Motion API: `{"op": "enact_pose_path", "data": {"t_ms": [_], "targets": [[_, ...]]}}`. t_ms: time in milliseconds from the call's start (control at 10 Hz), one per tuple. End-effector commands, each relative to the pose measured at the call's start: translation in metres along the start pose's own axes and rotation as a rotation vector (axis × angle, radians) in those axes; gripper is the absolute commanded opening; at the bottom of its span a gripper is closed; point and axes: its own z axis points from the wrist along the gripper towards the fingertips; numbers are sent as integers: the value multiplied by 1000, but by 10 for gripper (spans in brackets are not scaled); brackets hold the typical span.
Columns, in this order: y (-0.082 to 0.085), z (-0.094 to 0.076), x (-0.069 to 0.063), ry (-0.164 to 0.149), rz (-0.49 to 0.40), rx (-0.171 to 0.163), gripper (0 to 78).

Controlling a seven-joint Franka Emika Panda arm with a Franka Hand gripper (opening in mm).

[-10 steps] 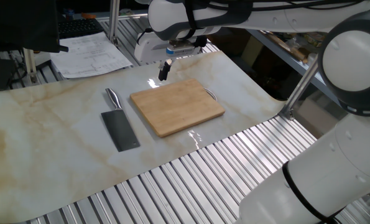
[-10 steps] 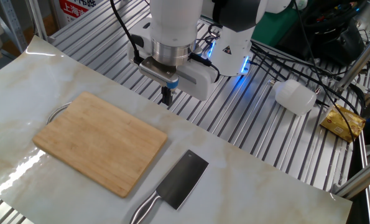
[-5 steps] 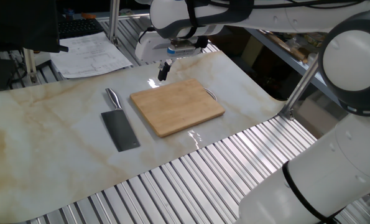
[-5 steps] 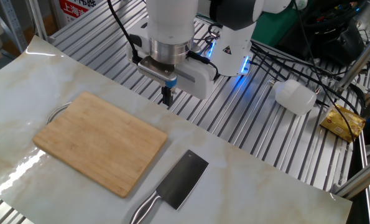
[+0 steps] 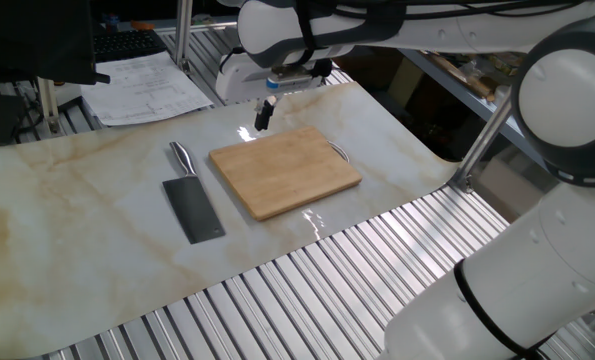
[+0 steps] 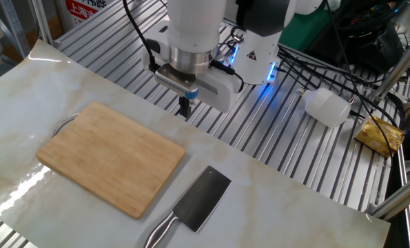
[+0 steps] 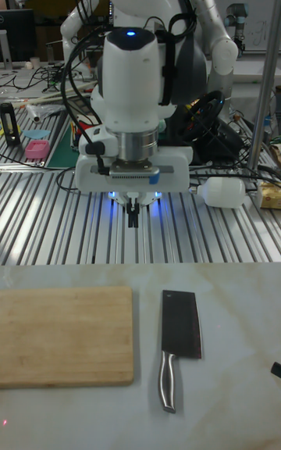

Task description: Put the knife on the cutting board

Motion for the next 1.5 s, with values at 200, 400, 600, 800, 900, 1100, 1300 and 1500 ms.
{"op": "enact_pose_path", "data": {"t_ms": [200, 400, 600, 800, 900, 1100, 1300, 1500], "targets": [[1, 4, -2, -5, -7, 8, 0], [1, 4, -2, -5, -10, 11, 0], [1, 4, -2, -3, 7, 14, 0], [1, 4, -2, -6, -4, 20, 0], [1, 4, -2, -8, -19, 39, 0], [3, 11, -4, -5, -6, 36, 0], [5, 21, -7, 8, -24, 47, 0], [6, 26, -8, 28, -33, 40, 0]]}}
